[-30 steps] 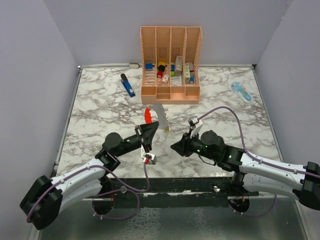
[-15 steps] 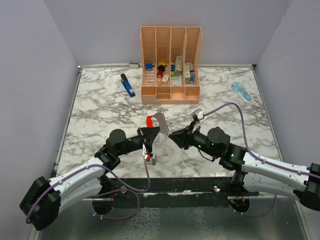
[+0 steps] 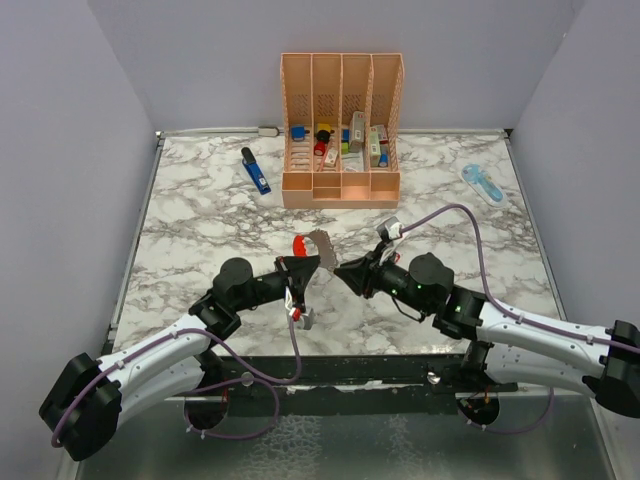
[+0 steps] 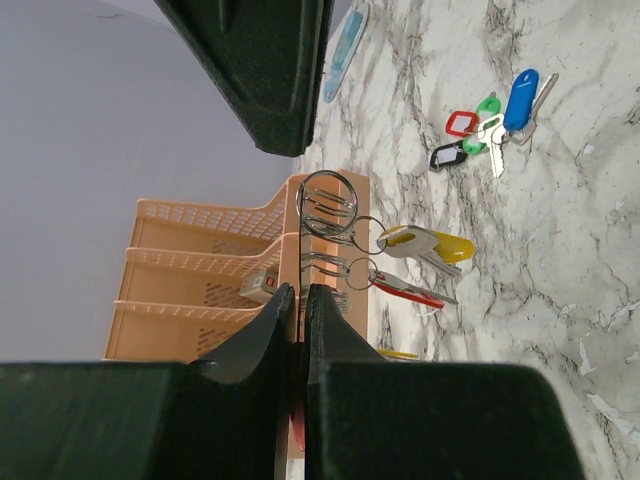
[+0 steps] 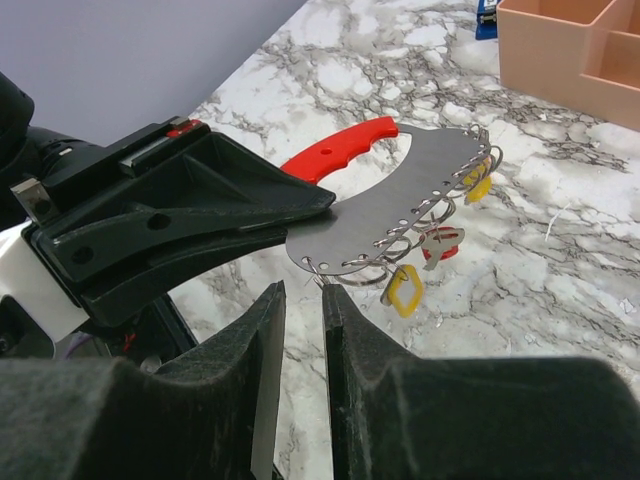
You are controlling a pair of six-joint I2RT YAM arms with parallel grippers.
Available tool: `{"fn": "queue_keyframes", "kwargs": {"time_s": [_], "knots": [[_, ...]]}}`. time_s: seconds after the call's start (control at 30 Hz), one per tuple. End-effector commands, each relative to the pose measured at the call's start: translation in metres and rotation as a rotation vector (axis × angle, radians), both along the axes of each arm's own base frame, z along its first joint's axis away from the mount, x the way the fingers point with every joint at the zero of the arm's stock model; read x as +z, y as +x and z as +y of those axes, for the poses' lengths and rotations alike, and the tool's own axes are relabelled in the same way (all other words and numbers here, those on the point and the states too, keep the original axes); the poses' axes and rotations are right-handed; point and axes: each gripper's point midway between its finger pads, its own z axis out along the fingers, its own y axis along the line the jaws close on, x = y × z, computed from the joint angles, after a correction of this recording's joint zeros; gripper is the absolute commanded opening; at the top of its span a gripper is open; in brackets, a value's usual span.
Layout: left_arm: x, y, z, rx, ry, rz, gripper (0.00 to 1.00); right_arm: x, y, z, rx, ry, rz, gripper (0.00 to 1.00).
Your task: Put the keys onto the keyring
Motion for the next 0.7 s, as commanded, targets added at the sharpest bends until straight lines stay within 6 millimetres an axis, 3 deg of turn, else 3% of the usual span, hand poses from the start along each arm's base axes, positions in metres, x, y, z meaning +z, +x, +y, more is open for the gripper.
{"fn": "queue_keyframes", "kwargs": {"time_s": [0.0, 0.4, 0.67], "knots": [[0.032, -0.004, -0.008, -0.04, -0.066, -0.04, 0.0, 0.005, 0.004, 0.004, -0.002, 0.017, -0.027, 0.21], [0.037, -0.006, -0.01, -0.053, -0.085, -0.018, 0.0, -0.003, 0.004, 0.01, 0.011, 0.011, -0.023, 0.18], [0.04, -0.005, -0.01, -0.045, -0.101, 0.006, 0.0, -0.006, 0.005, 0.011, 0.017, 0.003, -0.032, 0.1]]}}
